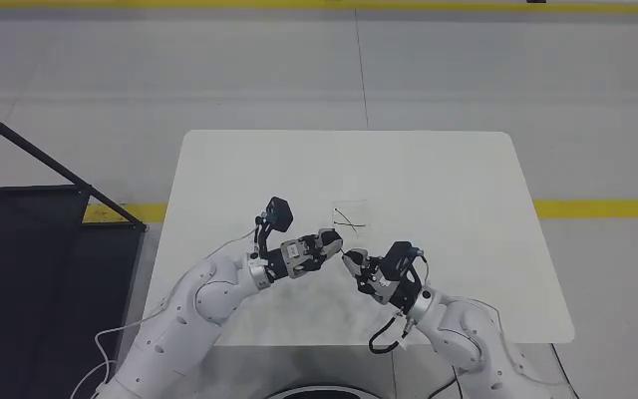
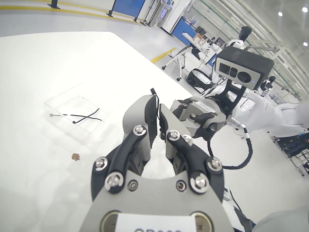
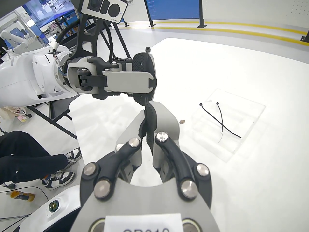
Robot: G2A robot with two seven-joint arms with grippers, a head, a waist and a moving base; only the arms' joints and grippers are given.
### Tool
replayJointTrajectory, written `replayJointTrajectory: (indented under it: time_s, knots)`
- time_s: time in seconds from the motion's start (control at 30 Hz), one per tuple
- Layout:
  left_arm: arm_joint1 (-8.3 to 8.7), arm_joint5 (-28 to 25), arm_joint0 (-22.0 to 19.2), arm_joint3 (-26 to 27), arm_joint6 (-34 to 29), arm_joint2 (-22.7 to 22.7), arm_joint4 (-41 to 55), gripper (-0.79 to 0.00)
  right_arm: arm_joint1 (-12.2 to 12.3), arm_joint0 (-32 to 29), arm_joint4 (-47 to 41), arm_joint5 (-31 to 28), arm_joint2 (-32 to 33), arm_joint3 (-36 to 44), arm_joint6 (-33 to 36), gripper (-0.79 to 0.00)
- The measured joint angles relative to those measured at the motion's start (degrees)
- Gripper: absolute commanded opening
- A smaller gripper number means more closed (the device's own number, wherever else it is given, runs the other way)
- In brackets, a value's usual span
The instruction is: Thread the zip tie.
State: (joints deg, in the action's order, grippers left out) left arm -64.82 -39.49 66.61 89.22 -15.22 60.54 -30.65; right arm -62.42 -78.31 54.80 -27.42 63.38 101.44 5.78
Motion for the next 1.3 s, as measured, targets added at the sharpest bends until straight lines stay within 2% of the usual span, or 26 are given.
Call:
replayJointTrajectory:
  time_s: [0.2,0.27,0.47,0.67,0.8,0.87,1.3]
  knots:
    - [-0.09,-0.2,-0.3,-0.4,-0.7,0.0,1.0,-0.65,-0.1,-0.2,0.3,0.3,0.1,0.1,-0.1,-0.785]
    - [-0.11,-0.1,-0.3,-0.4,-0.9,0.1,1.2,-0.699,-0.2,-0.3,0.4,0.5,0.1,0.2,-0.2,-0.785]
    - [-0.18,0.1,-0.3,-0.5,-1.3,0.2,1.7,-0.782,-0.4,-0.5,1.1,1.9,0.1,0.5,-0.4,-0.785]
    - [-0.25,0.0,-0.4,-0.6,-1.7,0.2,2.0,-0.742,-0.5,-0.7,1.3,2.2,0.2,0.5,-0.7,-0.785]
    - [-0.31,0.0,-0.5,-0.7,-2.1,0.2,2.2,-0.745,-0.7,-0.8,1.5,2.4,0.2,0.5,-0.8,-0.785]
    - [-0.33,0.1,-0.6,-0.7,-2.4,0.1,2.4,-0.785,-0.7,-0.8,1.6,2.4,0.2,0.5,-1.0,-0.785]
    - [-0.49,-0.1,-1.2,-1.3,-4.4,-0.2,4.1,-0.785,-1.0,-1.1,2.2,2.5,0.5,0.4,-1.1,-0.785]
